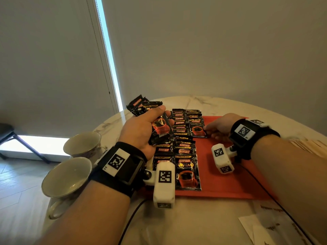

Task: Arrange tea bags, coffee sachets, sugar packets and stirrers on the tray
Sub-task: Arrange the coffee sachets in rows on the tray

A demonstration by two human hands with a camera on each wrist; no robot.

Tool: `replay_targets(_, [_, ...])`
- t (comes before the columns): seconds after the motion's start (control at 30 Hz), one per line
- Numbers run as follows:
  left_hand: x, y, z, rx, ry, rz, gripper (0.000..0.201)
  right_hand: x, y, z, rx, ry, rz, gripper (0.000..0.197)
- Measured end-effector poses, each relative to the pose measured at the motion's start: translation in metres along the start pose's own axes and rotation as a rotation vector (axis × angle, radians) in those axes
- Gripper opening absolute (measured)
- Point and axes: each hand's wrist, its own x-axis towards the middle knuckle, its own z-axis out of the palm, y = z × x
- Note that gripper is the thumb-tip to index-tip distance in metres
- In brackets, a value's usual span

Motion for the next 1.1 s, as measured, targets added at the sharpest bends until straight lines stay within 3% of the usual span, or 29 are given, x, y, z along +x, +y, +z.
replay_targets(0.2, [0.0,-0.001,-0.001,0.016,0.006,0.002,0.04,0.001,0.003,-0.001,0.034,0.002,-0.002,0.013])
replay_targets(0.4, [0.0,-0.001,0.001,0.018,-0.02,-0.032,0.032,-0.014,0.0,-0.001,0.26,-0.028,-0.046,0.024])
replay_targets(0.53, [-0.007,0.001,0.006,0.02,-0.04,-0.067,0.04,-0.059,-0.014,0.005,0.359,-0.288,-0.191,0.021])
replay_targets(0.63, [-0.01,0.0,0.007,0.077,-0.023,-0.059,0.052,-0.085,-0.022,0.017,0.287,-0.436,-0.299,0.041])
replay_targets(0.7, [-0.012,-0.001,0.008,0.08,-0.035,-0.07,0.054,-0.093,-0.025,0.025,0.211,-0.439,-0.347,0.051])
replay_targets(0.9, [-0.015,-0.002,0.007,0.082,-0.139,-0.054,0.052,-0.092,-0.025,0.031,0.307,-0.447,-0.332,0.033])
replay_targets(1.1, [-0.016,-0.003,0.008,0.127,-0.07,-0.045,0.065,-0.086,-0.026,0.03,0.468,-0.419,-0.312,0.032])
